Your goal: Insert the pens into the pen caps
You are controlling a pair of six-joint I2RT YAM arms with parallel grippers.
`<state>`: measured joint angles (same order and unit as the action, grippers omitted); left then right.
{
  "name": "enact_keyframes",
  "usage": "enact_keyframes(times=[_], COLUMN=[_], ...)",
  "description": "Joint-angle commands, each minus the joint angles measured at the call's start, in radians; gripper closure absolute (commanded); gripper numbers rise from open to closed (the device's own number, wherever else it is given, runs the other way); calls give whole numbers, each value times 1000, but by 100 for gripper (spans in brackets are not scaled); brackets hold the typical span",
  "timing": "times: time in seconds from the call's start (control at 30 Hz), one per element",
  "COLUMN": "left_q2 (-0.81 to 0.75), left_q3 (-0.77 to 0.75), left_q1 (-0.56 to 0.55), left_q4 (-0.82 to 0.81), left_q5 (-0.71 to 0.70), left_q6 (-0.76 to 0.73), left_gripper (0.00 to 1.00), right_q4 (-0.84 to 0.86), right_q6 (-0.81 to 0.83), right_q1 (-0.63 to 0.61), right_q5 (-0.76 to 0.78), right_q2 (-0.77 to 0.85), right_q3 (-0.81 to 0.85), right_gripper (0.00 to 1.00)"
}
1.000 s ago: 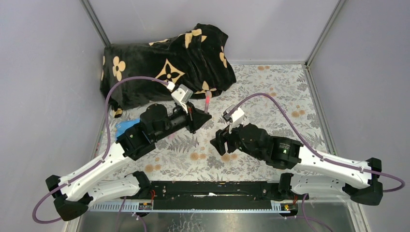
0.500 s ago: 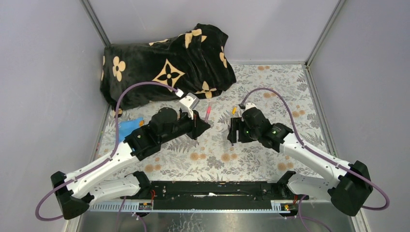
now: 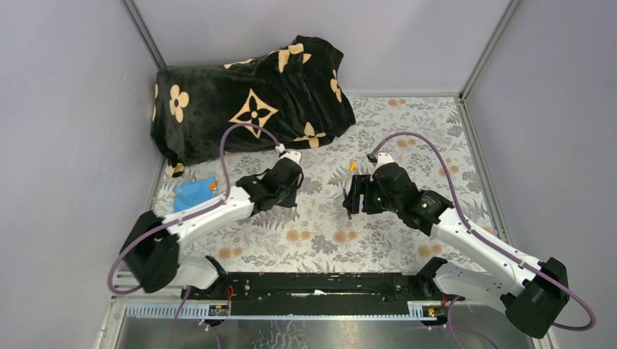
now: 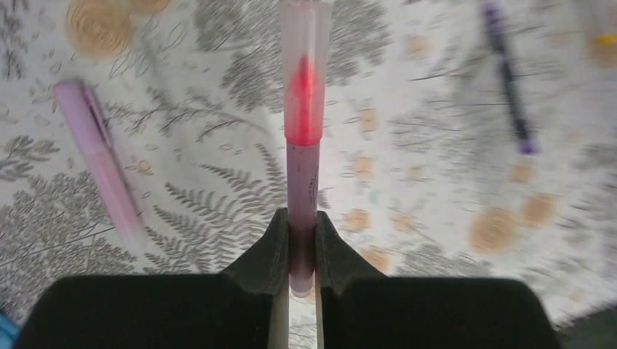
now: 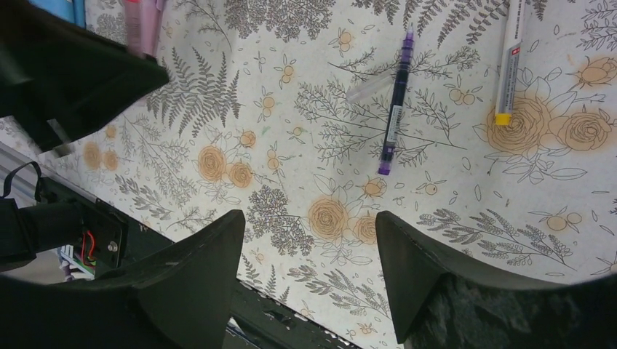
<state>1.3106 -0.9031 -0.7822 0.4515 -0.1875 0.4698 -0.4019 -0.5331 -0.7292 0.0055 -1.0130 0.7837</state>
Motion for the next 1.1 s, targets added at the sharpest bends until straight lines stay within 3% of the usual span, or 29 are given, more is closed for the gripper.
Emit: enact_keyframes(times=[0.0, 0.23, 0.47, 0.77, 1.07], left_q2=[145, 294, 264, 265, 269], left_q3=[-21, -4, 40, 98, 99], left_q1=[22, 37, 78, 117, 137], left_q4=[75, 61, 62, 48, 42], left_q5=[-118, -148, -143, -95, -60], left_q6=[30, 74, 89, 90, 86], left_gripper=[100, 100, 89, 84, 68], right_q4=[43, 26, 27, 39, 41], right_q6=[-8, 4, 7, 11, 14], right_q1=[2, 4, 2, 4, 3], right_q5=[-17, -56, -60, -87, -97], right_q2=[29, 9, 13, -11, -24], right_q3=[-5, 4, -8, -2, 3], right_gripper=[26, 26, 25, 25, 25])
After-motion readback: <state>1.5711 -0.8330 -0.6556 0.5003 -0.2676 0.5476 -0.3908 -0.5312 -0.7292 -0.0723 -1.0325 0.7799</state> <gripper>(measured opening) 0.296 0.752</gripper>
